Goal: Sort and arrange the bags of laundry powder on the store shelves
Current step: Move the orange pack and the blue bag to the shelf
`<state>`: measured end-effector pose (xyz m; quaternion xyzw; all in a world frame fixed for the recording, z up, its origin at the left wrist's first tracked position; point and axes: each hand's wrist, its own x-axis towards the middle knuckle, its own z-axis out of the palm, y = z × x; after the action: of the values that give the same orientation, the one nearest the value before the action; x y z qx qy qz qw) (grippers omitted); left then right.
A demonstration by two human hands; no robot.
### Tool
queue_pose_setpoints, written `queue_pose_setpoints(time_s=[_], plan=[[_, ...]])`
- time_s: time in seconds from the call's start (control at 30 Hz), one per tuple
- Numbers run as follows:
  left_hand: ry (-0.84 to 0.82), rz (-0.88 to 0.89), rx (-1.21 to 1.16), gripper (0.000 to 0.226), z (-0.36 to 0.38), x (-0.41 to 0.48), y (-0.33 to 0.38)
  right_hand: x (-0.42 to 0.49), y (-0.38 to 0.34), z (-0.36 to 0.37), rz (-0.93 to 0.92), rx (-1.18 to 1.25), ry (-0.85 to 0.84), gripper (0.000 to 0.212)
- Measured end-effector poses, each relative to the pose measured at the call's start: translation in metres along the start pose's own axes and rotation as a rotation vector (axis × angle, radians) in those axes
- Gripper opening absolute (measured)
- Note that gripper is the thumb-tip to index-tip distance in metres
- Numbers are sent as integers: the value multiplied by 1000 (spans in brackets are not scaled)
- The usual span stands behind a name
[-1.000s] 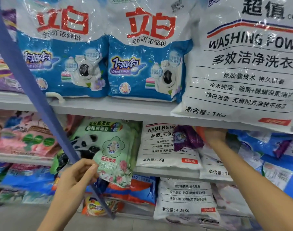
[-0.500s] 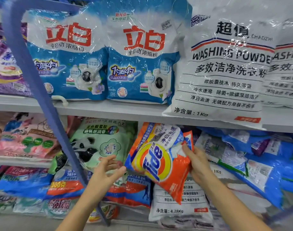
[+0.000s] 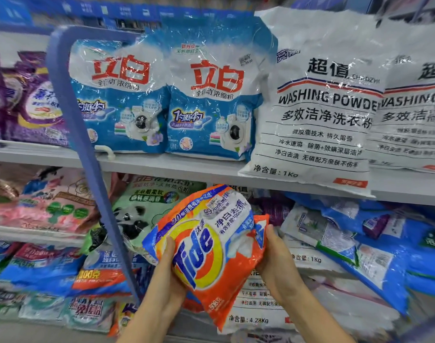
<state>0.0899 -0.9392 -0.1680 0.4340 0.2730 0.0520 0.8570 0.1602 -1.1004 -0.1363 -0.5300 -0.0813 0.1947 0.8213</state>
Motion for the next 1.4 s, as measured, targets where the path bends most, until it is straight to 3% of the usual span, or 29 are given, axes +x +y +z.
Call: queue_pose_setpoints(time_s=[0.1,0.2,0.4,0.5,0.7,0.8,0.87,1.0,1.07,1.17,1.3,1.4], plan=[[-37,122,-163,38,-13,-14,16,-2,1,3,-47,-133,140,47],[-55,210,-195,42,-3,-21,17,-5,-4,5,-175,-240,211,33],[-55,284,-213,33,-4,-31,37,-12,-24,10,-366,-339,106,26],[-131,283,-139,22,-3,-33,50,-12,-34,9,-374,-271,85,26],[-159,400,-149,40,18,-39,77,-15,-41,-3,-427,-107,233,25],[-203,491,-112,44,28,-45,90,-11,-26,-2,-289,158,299,22],[-225,537,-35,42,34,-51,99,-11,-19,-1,-238,211,303,17],[-241,613,139,24,34,-61,119,-13,-31,-12,-421,-242,247,8],[-249,629,226,22,34,-66,125,-12,-47,-12,-503,-358,97,35],[-281,630,355,16,36,-73,129,-12,-78,8,-504,-343,-150,68],[-325,668,529,25,29,-84,140,-6,-109,35,-639,-451,-143,58],[-277,705,553,22,10,-88,150,3,-119,57,-712,-885,-164,30]])
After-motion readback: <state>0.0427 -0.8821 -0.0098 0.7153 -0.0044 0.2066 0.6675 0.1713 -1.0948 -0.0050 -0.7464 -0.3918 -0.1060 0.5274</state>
